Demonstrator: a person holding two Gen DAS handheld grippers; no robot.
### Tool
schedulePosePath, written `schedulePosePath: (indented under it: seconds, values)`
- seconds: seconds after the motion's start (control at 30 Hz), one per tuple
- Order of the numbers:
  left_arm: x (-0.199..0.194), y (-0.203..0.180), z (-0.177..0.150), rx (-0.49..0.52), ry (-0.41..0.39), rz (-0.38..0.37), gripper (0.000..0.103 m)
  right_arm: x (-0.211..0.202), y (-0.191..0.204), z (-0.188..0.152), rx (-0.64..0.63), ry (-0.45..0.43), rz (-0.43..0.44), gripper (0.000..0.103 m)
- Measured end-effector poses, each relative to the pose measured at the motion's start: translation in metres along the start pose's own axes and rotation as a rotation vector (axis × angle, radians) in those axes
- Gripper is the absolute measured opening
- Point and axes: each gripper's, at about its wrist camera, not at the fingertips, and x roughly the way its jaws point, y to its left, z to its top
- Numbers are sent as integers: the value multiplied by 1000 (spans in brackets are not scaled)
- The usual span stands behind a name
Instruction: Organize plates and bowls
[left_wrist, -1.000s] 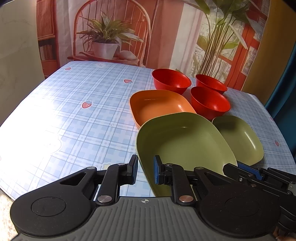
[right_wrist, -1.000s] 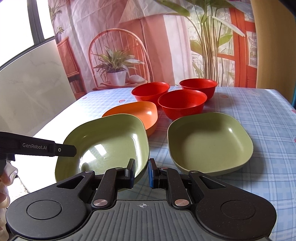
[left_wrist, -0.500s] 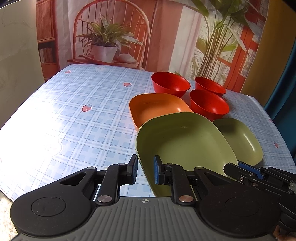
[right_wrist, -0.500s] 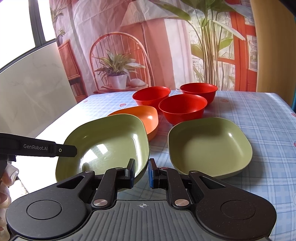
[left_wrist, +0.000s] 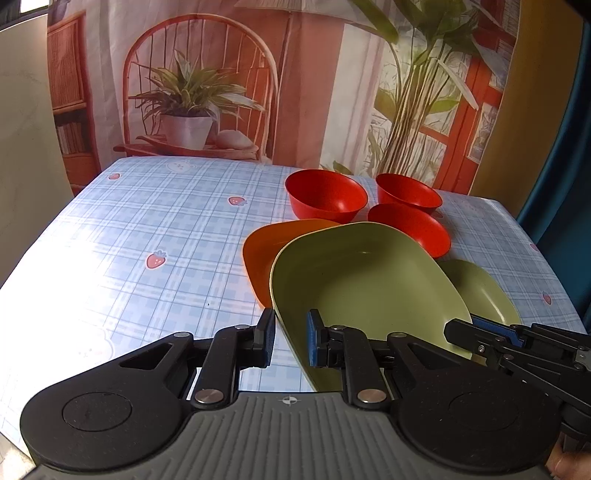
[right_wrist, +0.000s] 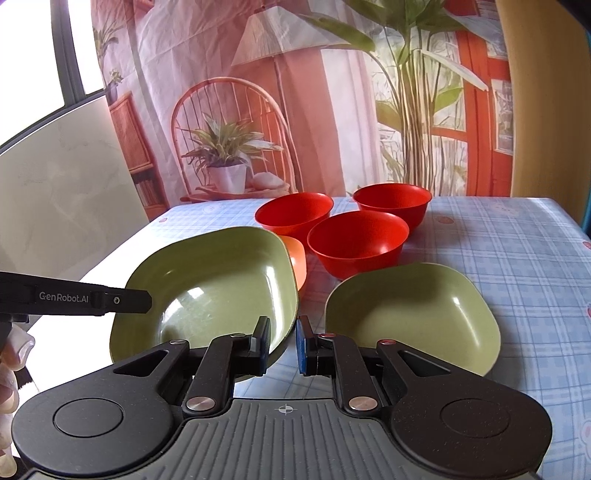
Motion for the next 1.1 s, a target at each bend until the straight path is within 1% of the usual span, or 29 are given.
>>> schedulePosePath:
  seconds: [0.33, 0.47, 0.67, 0.83, 0.97, 1.1]
  values:
    - [49, 18, 39, 26, 36, -21, 18, 47, -5, 25, 33, 22, 0, 14]
    - [68, 23, 49, 37, 56, -20, 18, 67, -7, 33, 40, 36, -4, 14]
    - [92, 32, 49, 43, 104, -4, 18, 90, -4, 35, 30, 67, -11, 14]
    - [100, 34, 50, 47, 109, 1, 18, 100, -4, 35, 31, 82, -15, 15]
    - [106, 34, 53, 63, 113, 15, 18, 106, -1, 34, 3, 99, -30, 15]
    - [106, 36, 52, 63, 123, 8, 18, 105, 2, 34, -15, 103, -35, 15]
